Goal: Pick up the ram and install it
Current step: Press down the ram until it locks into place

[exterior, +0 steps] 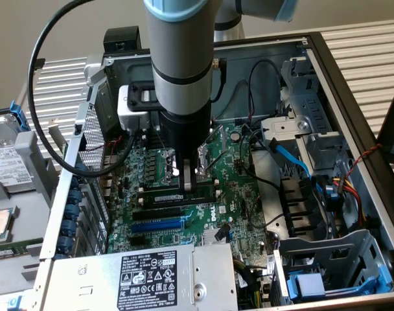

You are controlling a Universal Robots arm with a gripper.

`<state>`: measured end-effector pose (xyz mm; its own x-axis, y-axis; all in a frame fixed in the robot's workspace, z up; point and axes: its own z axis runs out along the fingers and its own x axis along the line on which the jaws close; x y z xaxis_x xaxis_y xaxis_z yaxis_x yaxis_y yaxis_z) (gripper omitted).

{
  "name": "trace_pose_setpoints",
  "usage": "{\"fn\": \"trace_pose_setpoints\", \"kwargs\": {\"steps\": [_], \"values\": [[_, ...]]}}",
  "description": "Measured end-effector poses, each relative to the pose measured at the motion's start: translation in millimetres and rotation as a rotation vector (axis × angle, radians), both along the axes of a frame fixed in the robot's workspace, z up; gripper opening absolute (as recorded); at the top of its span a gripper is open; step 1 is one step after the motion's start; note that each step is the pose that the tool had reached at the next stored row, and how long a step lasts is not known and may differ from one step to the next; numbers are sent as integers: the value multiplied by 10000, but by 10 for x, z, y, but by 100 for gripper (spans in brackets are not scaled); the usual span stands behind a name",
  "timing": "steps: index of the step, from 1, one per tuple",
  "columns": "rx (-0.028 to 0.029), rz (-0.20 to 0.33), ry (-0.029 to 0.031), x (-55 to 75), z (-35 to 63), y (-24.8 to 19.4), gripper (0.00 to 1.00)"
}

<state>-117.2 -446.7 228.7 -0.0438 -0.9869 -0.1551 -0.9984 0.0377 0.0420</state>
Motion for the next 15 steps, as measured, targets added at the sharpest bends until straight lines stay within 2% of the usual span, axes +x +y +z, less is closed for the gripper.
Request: {"fn": "trace_pose_setpoints", "kwargs": {"steps": [4, 9, 13, 15], "values": [[-7, -1, 5, -11, -70, 11, 11], [1, -1, 2, -12, -82, 13, 11], [-13, -1, 10, -10, -65, 16, 11], [7, -2, -2, -11, -54, 14, 11]]}}
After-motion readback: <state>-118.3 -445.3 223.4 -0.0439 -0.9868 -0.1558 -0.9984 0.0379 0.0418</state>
